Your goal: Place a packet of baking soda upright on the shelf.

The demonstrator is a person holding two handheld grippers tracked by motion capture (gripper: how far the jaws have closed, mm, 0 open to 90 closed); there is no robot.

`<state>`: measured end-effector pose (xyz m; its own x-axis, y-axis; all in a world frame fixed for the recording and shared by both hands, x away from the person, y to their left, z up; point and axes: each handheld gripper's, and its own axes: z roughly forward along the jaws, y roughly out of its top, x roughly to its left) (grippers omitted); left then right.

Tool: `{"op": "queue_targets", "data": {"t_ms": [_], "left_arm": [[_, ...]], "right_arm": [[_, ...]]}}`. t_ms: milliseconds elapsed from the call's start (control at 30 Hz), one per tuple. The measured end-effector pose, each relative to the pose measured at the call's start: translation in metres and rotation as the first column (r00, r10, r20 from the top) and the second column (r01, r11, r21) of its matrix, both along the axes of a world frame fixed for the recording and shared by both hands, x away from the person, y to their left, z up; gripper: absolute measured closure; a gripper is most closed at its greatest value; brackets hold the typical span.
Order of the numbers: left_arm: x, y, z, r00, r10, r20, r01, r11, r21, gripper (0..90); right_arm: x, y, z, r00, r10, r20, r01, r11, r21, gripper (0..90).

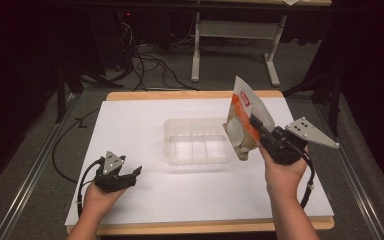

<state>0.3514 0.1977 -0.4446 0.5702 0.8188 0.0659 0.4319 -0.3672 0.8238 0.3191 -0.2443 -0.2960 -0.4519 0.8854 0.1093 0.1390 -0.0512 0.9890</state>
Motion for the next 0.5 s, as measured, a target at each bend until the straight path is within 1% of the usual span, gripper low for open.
{"op": "queue_targets", "data": {"t_ms": [133, 333, 500], "left_arm": [[0.0, 0.0, 0.0, 1.0, -0.005, 0.0, 0.005, 1.0, 0.004, 30.3], [-0.001, 0.0, 0.001, 0.9999, -0.011, 0.002, 0.011, 0.9999, 0.001, 30.3], [0.0, -0.001, 0.0, 0.9997, -0.024, 0.003, 0.024, 0.9997, 0.009, 30.3]], "right_arm": [[0.01, 0.017, -0.003, 0.9999, 0.015, -0.004, -0.015, 1.0, 0.013, 90.0], [0.029, 0.043, -0.013, 0.9994, 0.026, -0.024, -0.026, 1.0, 0.004, 90.0], [0.045, 0.058, -0.023, 0.9984, 0.032, -0.046, -0.032, 0.999, -0.008, 90.0]]}}
